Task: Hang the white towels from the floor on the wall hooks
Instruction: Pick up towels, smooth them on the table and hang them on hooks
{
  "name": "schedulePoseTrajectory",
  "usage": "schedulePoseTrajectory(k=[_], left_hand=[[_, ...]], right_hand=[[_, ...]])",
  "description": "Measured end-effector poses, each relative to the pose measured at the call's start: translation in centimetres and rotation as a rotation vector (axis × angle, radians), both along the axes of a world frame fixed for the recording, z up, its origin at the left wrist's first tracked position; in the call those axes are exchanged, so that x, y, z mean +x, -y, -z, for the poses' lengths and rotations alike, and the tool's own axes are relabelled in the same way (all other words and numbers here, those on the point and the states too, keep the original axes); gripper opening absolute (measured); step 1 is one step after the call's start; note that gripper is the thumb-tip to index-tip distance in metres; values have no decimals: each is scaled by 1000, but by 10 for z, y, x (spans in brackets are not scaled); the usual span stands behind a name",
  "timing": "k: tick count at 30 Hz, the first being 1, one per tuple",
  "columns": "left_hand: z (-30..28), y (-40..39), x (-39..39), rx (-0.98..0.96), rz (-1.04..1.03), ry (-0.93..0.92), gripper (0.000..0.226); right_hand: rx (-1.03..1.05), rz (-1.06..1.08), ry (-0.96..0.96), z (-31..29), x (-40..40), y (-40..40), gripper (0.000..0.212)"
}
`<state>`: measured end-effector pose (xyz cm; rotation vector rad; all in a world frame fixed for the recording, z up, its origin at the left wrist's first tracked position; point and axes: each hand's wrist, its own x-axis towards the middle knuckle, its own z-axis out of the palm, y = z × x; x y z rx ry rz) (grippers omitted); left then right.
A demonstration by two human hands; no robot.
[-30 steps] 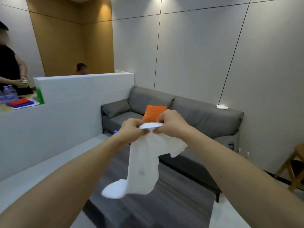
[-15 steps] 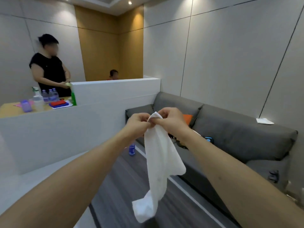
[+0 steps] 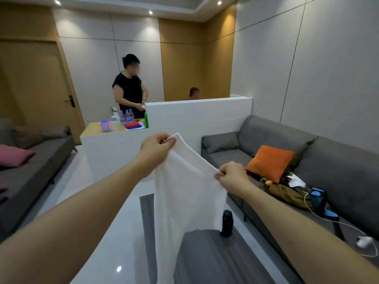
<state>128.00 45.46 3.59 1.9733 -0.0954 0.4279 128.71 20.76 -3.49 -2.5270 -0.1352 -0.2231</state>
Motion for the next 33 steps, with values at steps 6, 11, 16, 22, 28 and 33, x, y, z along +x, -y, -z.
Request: schedulePoseTrajectory(k=[6,11,16,22,28,33], left_hand=[[13,-62,33,-29,-178,7,18],[25,-128,101,-78,-336,25,21],[43,-198,191,-98,-390,-53,23],[54,-241,287,-150,-412,-101,23],[35,-232,334,-107,-417,-42,21],[35,-208,326,-111,-411,-45,20]], right_hand=[[-47,16,107,-4,64,-30,17],[8,-42,230,-5,129,-79,24],[-110,-295,42,-30,216,-113,48],[-425,-116,21,-52,322,-140,33],[-309,63,196,-67,366,-136,19],[-239,80,277,-54,359,-104,22]])
